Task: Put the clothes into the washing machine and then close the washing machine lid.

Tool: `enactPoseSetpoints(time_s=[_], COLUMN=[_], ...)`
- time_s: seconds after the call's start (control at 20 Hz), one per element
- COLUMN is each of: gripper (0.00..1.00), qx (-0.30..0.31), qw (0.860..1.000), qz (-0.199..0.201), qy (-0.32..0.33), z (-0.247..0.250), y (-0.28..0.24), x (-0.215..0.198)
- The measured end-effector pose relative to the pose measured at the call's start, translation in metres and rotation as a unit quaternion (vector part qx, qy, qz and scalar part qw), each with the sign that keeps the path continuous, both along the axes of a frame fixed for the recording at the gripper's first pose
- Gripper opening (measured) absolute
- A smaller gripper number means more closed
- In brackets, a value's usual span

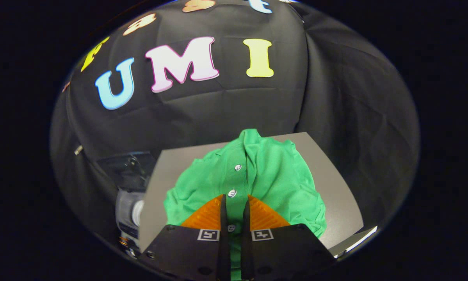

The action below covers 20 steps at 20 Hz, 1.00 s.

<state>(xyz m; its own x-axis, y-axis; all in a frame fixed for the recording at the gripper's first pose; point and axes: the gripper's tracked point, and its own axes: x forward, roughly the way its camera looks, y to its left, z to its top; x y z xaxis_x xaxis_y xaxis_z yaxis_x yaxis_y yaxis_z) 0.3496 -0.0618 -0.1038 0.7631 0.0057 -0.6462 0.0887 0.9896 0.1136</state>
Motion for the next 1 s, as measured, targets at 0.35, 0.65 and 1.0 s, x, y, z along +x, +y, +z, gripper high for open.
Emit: enactPoseSetpoints(time_s=[0.35, 0.65, 1.0], gripper=[0.15, 0.15, 0.15], qx=[0.028, 0.037, 0.026], qw=[0.998, 0.992, 0.985], qz=[0.036, 0.103, 0.166], qy=[-0.049, -0.063, -0.04], z=[0.064, 0.081, 0.036], y=[0.064, 0.165, 0.274], x=[0.0, -0.01, -0.023])
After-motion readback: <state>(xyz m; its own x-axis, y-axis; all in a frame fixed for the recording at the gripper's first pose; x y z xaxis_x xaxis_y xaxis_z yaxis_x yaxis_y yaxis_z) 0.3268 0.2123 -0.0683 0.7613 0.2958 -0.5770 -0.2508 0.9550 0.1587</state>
